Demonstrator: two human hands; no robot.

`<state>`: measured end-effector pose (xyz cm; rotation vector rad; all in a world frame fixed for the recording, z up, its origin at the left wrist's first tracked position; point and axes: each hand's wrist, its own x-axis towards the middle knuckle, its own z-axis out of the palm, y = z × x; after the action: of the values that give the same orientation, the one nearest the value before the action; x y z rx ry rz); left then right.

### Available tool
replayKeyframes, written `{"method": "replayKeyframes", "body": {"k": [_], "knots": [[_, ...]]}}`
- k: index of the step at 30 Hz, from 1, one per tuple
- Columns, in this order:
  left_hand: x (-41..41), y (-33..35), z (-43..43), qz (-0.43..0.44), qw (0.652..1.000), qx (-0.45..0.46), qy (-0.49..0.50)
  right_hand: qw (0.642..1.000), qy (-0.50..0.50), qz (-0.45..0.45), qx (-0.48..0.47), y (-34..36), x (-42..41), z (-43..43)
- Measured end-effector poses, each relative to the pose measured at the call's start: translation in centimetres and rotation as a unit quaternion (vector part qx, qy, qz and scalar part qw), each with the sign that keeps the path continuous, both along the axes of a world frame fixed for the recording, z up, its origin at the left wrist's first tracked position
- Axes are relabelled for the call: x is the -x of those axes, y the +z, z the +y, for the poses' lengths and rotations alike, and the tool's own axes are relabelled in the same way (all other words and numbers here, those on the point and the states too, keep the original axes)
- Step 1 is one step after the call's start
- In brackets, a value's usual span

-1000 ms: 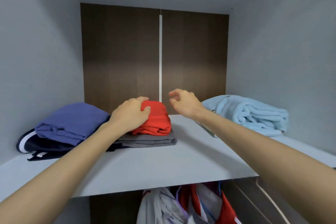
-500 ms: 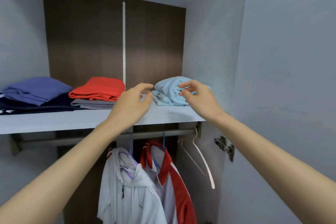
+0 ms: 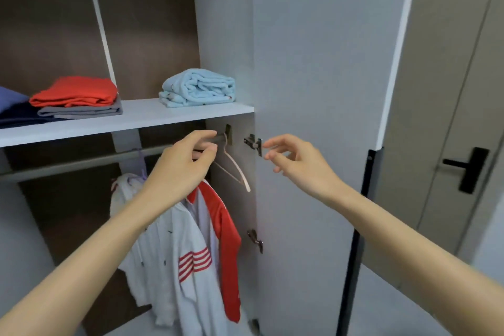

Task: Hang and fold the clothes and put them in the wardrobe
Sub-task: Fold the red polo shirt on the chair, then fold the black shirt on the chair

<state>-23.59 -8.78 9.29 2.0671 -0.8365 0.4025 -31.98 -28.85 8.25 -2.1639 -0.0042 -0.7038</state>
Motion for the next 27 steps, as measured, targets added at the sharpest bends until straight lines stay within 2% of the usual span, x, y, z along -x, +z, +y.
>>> {"method": "replayKeyframes", "body": {"k": [6, 13, 21, 27], "knots": [[7.8, -3.3, -1.2, 0.039, 0.993, -0.022, -0.110, 0.992, -0.114, 0.036, -0.036, -5.3, 12.1, 0.9], [19.1, -8.9, -5.6, 0.094, 0.954, -0.079, -0.272, 0.959, -0.264, 0.068, -0.077, -11.0, 28.6, 0.8], [31.9, -13.5, -13.1, 0.093, 0.899, -0.158, -0.397, 0.890, -0.422, 0.085, -0.147, -16.8, 45.9, -0.4], [43.3, -17.0, -20.1, 0.079, 0.844, -0.214, -0.485, 0.815, -0.539, 0.107, -0.184, -22.1, 58.6, -1.8]]}}
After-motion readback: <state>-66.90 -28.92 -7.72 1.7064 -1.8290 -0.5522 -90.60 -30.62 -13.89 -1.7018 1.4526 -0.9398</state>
